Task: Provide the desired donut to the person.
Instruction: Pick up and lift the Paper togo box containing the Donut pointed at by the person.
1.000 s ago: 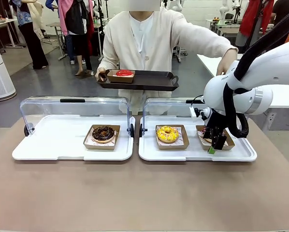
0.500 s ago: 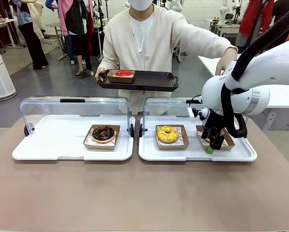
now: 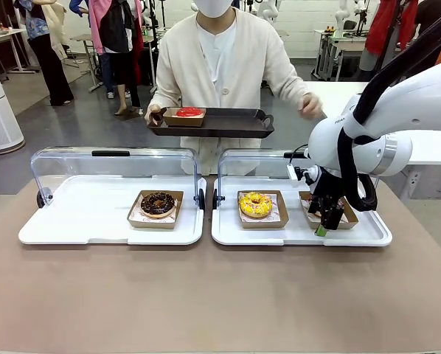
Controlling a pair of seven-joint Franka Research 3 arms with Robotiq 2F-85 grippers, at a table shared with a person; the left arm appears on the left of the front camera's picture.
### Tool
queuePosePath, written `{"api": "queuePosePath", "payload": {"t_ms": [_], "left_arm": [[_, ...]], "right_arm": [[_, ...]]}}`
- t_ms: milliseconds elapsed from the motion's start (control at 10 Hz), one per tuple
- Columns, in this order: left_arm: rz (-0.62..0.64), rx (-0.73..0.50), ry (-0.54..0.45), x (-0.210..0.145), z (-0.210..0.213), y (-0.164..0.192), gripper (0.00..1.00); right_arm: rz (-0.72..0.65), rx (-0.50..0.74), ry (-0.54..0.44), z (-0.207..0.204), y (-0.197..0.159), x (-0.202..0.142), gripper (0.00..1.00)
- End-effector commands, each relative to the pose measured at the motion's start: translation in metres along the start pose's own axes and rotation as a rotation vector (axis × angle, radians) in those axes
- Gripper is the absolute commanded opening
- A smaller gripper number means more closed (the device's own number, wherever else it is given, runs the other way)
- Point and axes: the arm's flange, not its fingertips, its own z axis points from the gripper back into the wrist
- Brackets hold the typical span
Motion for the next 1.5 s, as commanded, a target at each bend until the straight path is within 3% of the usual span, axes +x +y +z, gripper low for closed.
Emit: {"api": "queuePosePath", "payload": {"t_ms": [0, 100, 200, 300, 400, 500, 800, 1400], "left_arm": [[-0.004, 0.001, -0.006, 0.0009, 0.0027, -0.0006, 1.00], [-0.004, 0.001, -0.006, 0.0009, 0.0027, -0.0006, 1.00], [-0.004, 0.001, -0.006, 0.0009, 0.0027, -0.0006, 1.00], [-0.004, 0.001, -0.006, 0.0009, 0.0027, -0.0006, 1.00], [-0.004, 0.001, -0.006, 0.0009, 0.0027, -0.0006, 1.00], [-0.004, 0.001, -0.006, 0.0009, 0.0027, -0.0006, 1.00], [-0.004, 0.001, -0.006, 0.0009, 0.0027, -0.0006, 1.00], [-0.004, 0.001, -0.006, 0.0009, 0.0027, -0.0006, 1.00]], "right_arm": [[0.001, 0.042, -0.021, -0.0099, -0.0031, -0.0030, 1.00], [0.001, 0.045, -0.016, -0.0101, -0.0031, -0.0036, 1.00], [0.013, 0.041, -0.008, -0.0105, -0.0034, -0.0037, 0.91], [0.016, 0.042, -0.007, -0.0107, -0.0033, -0.0031, 0.41], [0.023, 0.043, -0.005, -0.0106, -0.0025, -0.0018, 0.31], [0.025, 0.041, -0.003, -0.0106, -0.0023, -0.0007, 0.00], [0.027, 0.034, 0.001, -0.0111, -0.0026, 0.0015, 0.03], [0.006, 0.011, 0.016, -0.0055, -0.0019, 0.0011, 0.00]]}}
